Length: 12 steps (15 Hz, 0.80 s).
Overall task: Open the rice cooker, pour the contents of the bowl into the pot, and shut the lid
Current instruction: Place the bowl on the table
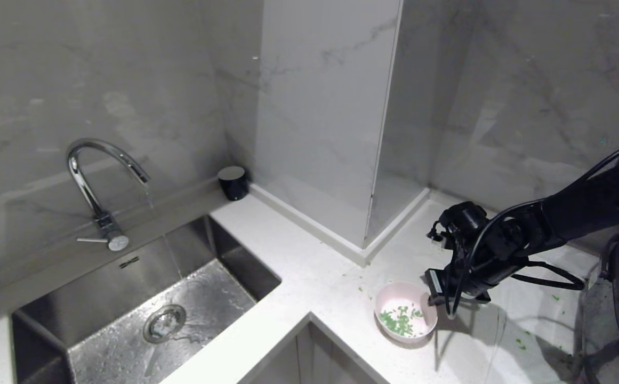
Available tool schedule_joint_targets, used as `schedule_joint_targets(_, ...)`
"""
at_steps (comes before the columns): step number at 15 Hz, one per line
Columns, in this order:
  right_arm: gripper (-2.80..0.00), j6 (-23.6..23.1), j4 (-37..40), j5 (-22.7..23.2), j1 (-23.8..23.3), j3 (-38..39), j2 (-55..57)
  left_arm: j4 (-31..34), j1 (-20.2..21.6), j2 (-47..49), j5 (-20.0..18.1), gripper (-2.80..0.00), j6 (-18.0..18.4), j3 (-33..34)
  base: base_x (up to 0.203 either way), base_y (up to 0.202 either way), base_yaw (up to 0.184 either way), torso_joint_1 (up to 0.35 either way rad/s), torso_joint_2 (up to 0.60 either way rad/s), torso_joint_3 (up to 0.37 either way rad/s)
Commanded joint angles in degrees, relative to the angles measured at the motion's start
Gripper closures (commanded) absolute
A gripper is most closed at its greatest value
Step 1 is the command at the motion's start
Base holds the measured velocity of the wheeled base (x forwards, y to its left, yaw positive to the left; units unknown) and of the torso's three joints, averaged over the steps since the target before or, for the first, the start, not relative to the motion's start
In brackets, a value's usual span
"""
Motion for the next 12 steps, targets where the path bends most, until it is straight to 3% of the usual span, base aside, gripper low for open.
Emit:
schedule_joint_targets(1, 0.0, 0.5, 0.8, 0.1, 1.3, -2.2, 1.0, 0.0, 0.0, 0.1, 0.1, 0.0, 0.0, 0.0, 0.0, 0.0, 0.0, 0.0, 0.0, 0.0)
schedule_joint_targets(12, 0.0, 8.0, 2.1, 0.3, 8.3, -15.2, 8.3, 0.0, 0.0, 0.0, 0.0, 0.0, 0.1, 0.0, 0.0, 0.0, 0.0, 0.0, 0.0, 0.0)
